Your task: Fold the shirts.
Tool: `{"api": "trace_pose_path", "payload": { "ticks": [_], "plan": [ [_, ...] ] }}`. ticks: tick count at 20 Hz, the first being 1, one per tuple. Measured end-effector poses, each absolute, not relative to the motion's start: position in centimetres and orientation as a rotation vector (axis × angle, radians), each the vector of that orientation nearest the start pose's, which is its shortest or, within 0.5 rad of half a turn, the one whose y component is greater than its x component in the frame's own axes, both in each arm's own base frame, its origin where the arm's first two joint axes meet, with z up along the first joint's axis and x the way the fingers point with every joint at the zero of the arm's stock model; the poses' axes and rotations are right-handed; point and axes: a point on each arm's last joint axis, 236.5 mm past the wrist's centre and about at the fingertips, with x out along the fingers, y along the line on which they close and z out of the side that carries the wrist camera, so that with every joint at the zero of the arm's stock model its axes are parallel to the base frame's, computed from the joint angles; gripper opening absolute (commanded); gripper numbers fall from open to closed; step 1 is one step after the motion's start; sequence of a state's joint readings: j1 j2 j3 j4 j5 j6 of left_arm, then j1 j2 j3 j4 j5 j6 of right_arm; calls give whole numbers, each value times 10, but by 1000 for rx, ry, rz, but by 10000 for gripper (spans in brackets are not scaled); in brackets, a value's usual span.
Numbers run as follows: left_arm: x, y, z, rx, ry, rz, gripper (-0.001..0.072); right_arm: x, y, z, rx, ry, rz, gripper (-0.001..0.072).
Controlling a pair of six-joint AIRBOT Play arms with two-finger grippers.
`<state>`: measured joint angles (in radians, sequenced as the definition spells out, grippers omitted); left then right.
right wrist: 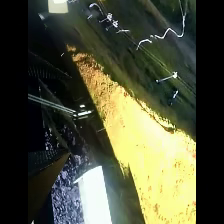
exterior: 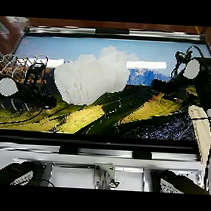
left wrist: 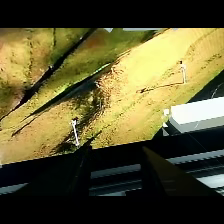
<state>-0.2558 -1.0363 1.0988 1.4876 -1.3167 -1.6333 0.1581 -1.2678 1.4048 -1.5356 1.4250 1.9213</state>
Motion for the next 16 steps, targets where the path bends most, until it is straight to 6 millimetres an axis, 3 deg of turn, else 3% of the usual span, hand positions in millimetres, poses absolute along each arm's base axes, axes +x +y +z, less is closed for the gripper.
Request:
{"api": "trace_pose_path", "payload": {
  "ticks": [16],
  "plan": [
    [308,-100,62,38,1264,-238,372,374,68,83,228,1282,-62,552]
  ]
}}
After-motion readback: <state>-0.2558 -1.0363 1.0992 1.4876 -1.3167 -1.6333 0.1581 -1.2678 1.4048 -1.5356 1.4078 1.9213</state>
